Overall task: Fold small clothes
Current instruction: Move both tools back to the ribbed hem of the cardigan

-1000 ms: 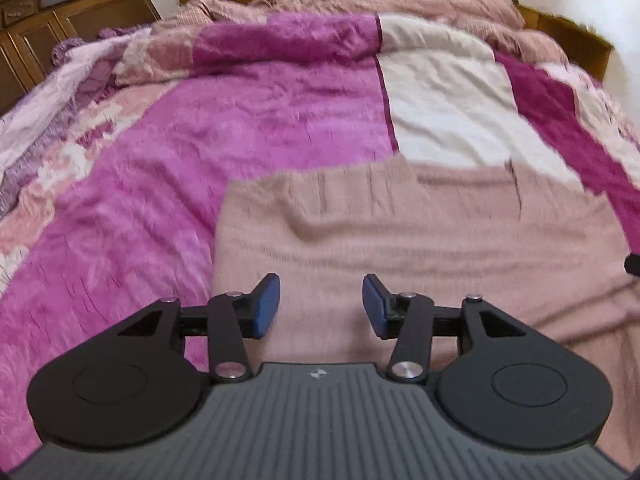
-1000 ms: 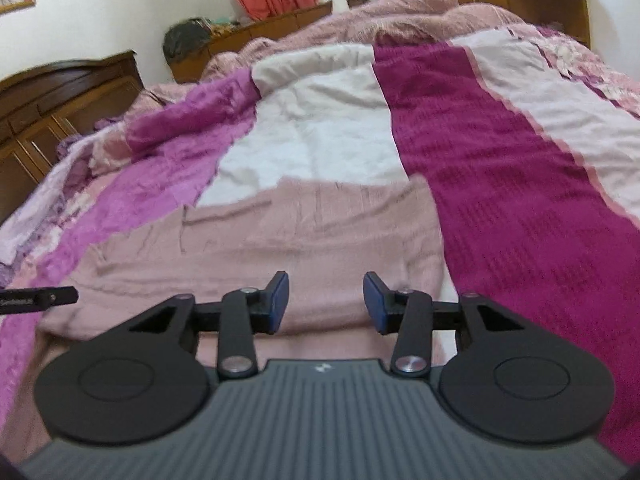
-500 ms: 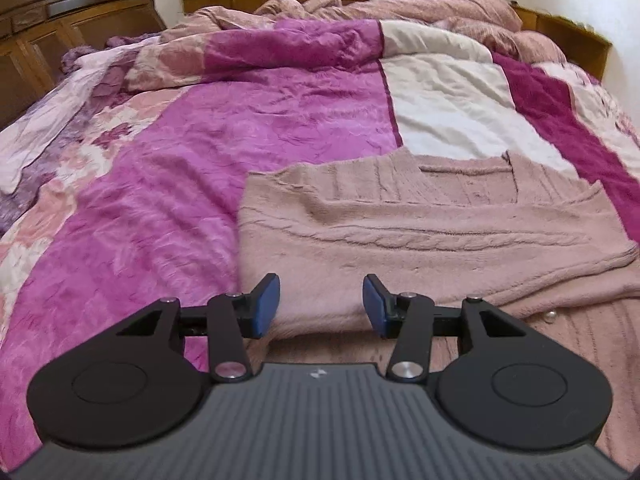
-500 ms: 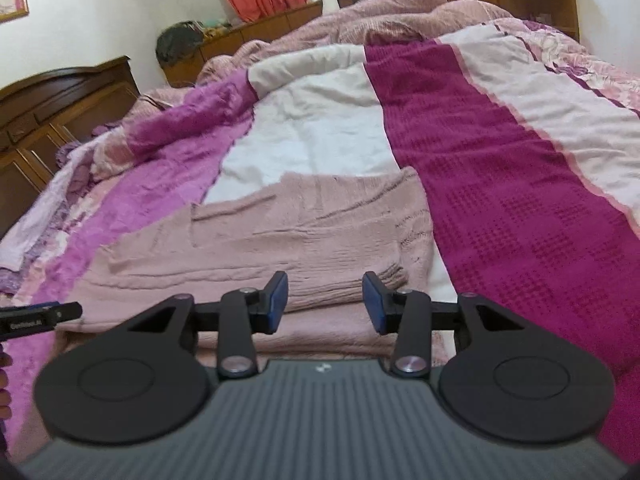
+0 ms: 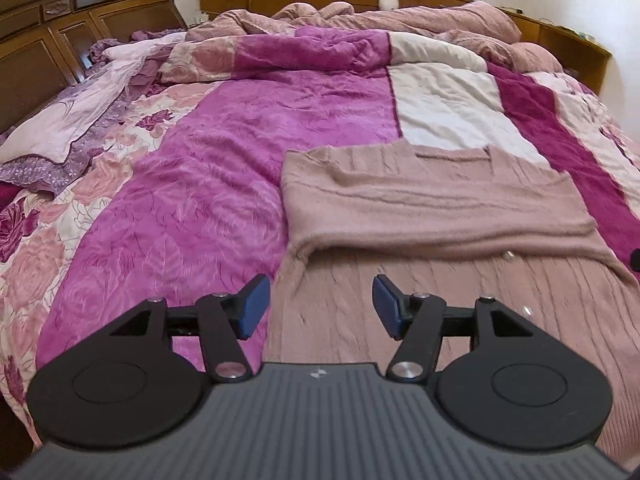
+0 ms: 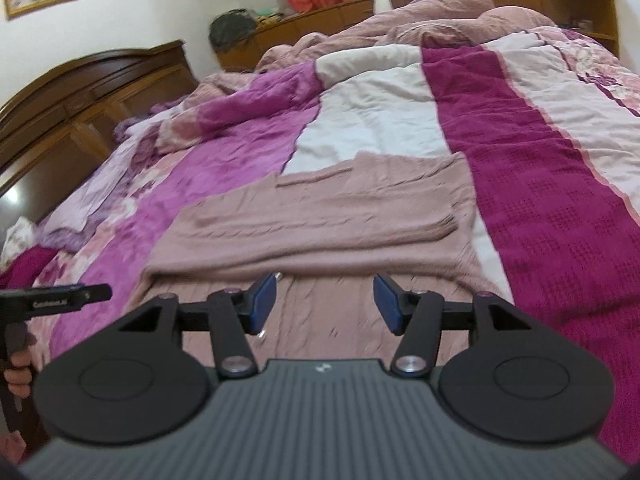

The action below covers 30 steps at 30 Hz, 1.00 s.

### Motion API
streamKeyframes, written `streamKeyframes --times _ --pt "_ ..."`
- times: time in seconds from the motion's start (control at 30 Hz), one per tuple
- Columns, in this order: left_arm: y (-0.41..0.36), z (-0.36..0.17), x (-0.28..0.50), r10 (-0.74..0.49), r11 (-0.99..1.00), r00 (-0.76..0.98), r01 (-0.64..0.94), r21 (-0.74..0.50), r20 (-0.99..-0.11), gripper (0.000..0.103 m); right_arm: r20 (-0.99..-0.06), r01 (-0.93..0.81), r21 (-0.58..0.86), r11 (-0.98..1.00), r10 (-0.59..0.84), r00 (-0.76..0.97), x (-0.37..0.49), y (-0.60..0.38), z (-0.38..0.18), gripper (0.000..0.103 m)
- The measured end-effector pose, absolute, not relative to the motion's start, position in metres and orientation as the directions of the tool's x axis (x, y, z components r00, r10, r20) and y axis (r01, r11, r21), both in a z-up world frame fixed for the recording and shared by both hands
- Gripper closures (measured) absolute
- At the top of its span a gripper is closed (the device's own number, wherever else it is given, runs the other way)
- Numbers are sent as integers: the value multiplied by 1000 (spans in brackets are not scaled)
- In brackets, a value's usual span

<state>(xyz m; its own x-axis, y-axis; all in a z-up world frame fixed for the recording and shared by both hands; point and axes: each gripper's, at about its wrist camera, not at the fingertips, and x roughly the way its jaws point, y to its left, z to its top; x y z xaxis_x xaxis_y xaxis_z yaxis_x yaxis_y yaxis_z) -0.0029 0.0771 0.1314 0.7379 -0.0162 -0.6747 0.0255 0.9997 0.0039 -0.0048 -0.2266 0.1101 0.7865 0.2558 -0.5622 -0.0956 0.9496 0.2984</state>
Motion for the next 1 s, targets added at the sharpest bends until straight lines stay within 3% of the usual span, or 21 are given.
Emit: streamKeyframes --times 0.7,1.0 --pt "85 142 -98 11 988 723 98 118 -691 37 -652 -200 176 964 267 709 -78 -204 96 46" --pt "68 118 -123 -59 974 676 200 106 -734 37 -717 -332 74 940 282 637 -100 -184 84 46"
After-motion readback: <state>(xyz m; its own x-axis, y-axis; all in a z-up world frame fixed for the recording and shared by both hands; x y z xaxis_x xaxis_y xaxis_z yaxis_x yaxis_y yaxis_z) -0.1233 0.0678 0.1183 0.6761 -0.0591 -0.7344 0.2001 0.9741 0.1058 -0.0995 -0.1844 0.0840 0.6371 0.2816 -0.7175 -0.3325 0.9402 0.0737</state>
